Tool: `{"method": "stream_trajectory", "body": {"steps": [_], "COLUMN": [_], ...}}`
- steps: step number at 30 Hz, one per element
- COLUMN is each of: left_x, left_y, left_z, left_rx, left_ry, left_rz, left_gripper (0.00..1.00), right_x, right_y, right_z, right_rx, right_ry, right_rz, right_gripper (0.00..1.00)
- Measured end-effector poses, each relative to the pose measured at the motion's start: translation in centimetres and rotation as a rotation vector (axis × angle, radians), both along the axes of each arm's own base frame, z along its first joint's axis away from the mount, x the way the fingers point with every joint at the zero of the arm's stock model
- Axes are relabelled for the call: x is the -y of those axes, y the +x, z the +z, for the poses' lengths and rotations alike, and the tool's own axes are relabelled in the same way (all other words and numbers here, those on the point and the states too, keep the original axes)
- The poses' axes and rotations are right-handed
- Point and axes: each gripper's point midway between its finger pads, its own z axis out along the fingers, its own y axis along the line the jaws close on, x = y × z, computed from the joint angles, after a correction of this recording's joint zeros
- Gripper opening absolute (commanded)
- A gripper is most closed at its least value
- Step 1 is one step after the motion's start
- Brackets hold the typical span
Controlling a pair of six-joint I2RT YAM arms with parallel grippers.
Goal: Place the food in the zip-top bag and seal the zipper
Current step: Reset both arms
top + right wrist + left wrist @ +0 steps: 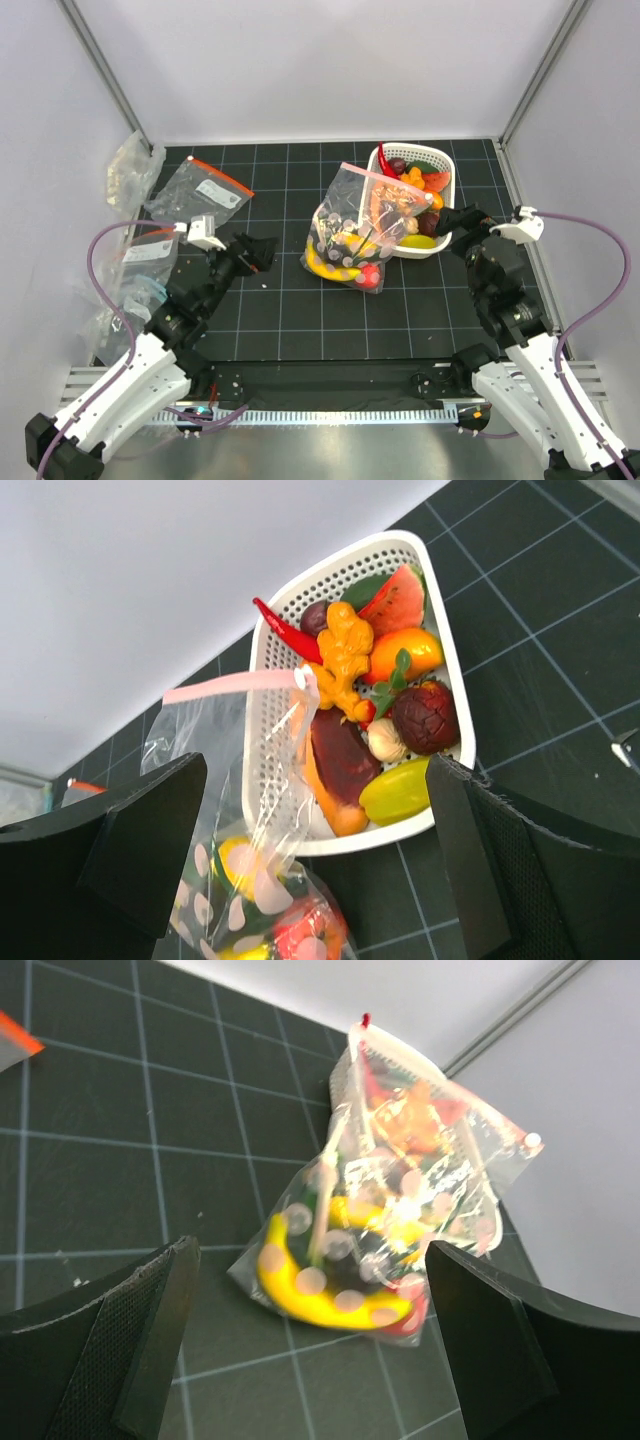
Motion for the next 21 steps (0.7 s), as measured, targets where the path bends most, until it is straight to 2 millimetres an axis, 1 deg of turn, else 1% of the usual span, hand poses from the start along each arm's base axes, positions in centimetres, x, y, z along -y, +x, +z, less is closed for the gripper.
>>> {"method": "stream_trajectory", "body": {"steps": [1, 2, 4, 6, 10, 13, 15, 16, 18, 21], "left_x": [-0.4, -0.6, -0.9, -1.1, -1.5, -1.9, -2.0, -2.0, -2.1, -2.0], "left_y": [-0.4, -0.7, -1.0, -1.2, -1.8, -2.3, -2.4, -2.4, -2.4, -2.3], "left_z": [-0.7, -0.9, -1.0, -0.2, 1.7, 2.2, 2.3, 2.3, 2.2, 2.2], "left_rx": [0.003, 0.014, 0.030, 0.059, 0.137, 0.181, 0.192, 0.193, 0.192, 0.191], "left_ry": [0.004, 0.009, 0.012, 0.006, -0.032, -0.060, -0.067, -0.068, -0.068, -0.068], "left_rz": [0.004, 0.004, 0.003, 0.003, 0.006, 0.009, 0.011, 0.012, 0.015, 0.015], "left_gripper": [1.00, 1.00, 1.00, 1.00, 1.00, 1.00, 1.00, 1.00, 1.00, 1.00], "right_x": [-0.1, -0.2, -0.6, -0.8, -0.5, -0.3, -0.3, -0.2, 0.0, 0.4], "right_y": [-0.3, -0.6, -0.8, -0.8, -0.8, -0.7, -0.9, -1.1, -1.3, -1.9], "right_z": [-0.5, -0.7, -0.7, -0.6, -0.6, -1.2, -1.9, -1.9, -1.7, -0.8], "right_rx": [0.006, 0.009, 0.013, 0.016, 0.015, 0.022, 0.014, 0.018, 0.032, 0.074], "right_ry": [0.012, 0.020, 0.021, 0.006, -0.016, -0.014, -0.015, -0.013, -0.008, 0.009], "right_rz": [0.011, 0.022, 0.047, 0.064, 0.054, 0.044, 0.041, 0.040, 0.034, 0.024], "right_gripper": [1.00, 1.00, 1.00, 1.00, 1.00, 1.00, 1.00, 1.00, 1.00, 1.00]}}
